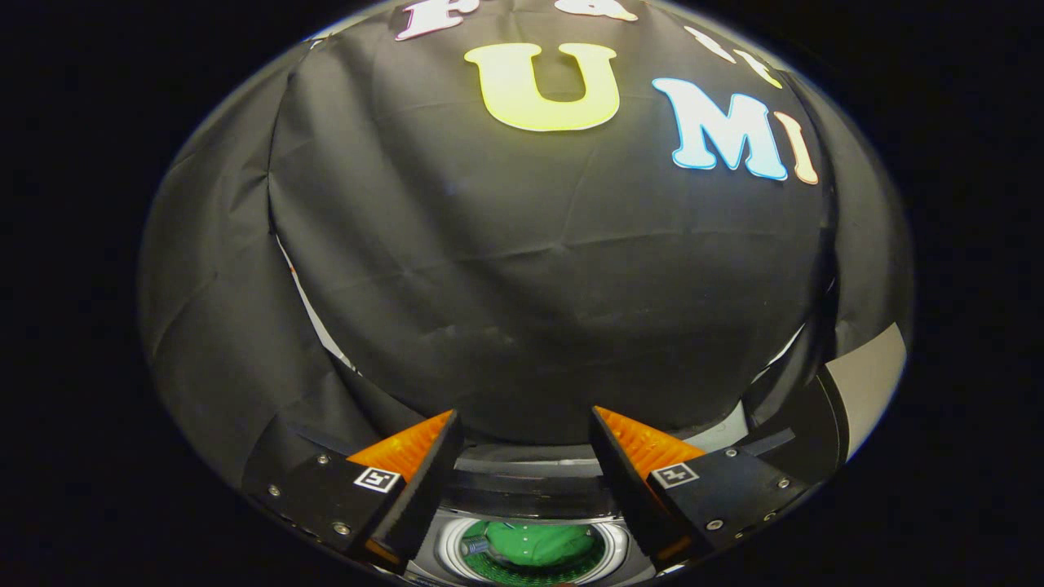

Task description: Put the clothes into the washing machine and then close the washing machine lid.

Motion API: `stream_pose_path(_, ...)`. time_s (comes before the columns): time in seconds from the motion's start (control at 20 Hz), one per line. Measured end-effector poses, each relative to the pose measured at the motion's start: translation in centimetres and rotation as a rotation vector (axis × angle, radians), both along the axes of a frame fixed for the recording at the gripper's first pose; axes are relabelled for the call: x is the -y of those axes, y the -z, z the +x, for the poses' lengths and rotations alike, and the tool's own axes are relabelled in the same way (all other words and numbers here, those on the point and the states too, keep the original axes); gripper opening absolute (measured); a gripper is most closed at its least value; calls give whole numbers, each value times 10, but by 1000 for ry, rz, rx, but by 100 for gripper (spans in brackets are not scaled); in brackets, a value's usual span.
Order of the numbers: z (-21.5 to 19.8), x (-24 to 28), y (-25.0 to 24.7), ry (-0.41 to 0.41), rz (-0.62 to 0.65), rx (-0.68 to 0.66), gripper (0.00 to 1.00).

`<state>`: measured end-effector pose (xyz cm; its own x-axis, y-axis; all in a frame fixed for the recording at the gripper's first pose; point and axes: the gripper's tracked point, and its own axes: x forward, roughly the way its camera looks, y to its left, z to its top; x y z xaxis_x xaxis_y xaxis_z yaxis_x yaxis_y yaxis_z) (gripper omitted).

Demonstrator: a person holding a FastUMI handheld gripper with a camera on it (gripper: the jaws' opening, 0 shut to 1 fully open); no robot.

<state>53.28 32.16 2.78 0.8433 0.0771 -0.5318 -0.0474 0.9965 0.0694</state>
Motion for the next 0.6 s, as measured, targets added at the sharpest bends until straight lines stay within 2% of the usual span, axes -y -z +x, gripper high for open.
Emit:
stream_pose_path(0.45,-3,-3,-4,-10,2,92,96)
stream_pose_path(0.6,-22,-5,-4,-16,11,110,96)
